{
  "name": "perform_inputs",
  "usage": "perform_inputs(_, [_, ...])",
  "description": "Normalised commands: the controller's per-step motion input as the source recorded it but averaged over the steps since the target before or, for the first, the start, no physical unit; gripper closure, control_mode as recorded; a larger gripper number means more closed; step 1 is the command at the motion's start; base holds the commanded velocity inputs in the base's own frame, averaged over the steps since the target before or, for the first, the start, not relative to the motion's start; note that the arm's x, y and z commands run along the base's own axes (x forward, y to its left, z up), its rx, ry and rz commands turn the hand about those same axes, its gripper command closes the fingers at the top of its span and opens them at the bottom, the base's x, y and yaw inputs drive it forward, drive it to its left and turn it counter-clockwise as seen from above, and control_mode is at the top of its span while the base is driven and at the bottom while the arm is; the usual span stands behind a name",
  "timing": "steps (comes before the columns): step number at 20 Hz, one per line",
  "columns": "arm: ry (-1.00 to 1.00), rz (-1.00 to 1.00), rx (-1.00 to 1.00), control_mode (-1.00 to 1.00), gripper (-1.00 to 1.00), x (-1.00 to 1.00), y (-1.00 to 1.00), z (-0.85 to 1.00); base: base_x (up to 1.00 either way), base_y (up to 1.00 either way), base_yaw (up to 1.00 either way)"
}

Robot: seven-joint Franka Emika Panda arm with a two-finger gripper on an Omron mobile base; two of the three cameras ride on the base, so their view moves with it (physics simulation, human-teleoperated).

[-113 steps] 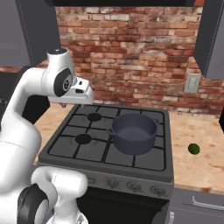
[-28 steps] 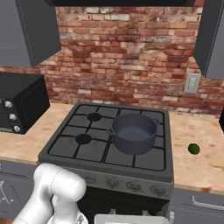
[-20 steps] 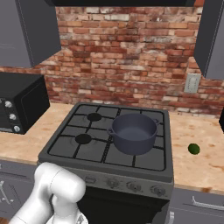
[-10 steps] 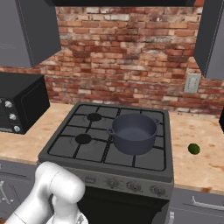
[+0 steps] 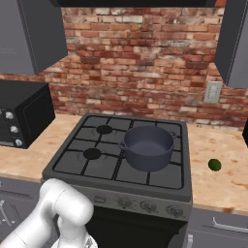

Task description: Turn on the burner for the pot on the stove. Wait thirty seconds for the pot to heat up. Then add the lime to the pot.

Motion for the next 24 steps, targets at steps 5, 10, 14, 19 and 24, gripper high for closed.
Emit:
perform_inputs(5, [-0.04, 0.03, 0.0, -1.0, -1.0, 0.26, -0.16, -0.26, 0.0, 0.0, 0.0])
perform_inputs(10, [-0.01, 0.08, 0.03, -1.0, -1.0, 0.03, -0.34, -0.04, 0.0, 0.0, 0.0])
perform_inputs(14, [0.0, 0.07, 0.01, -1.0, -1.0, 0.07, -0.23, -0.02, 0.0, 0.0, 0.0])
perform_inputs(19, [-0.05, 0.06, 0.0, -1.0, -1.0, 0.13, -0.06, -0.07, 0.0, 0.0, 0.0])
perform_inputs(24, [-0.13, 0.03, 0.05, -1.0, -1.0, 0.05, -0.08, -0.33, 0.0, 0.0, 0.0])
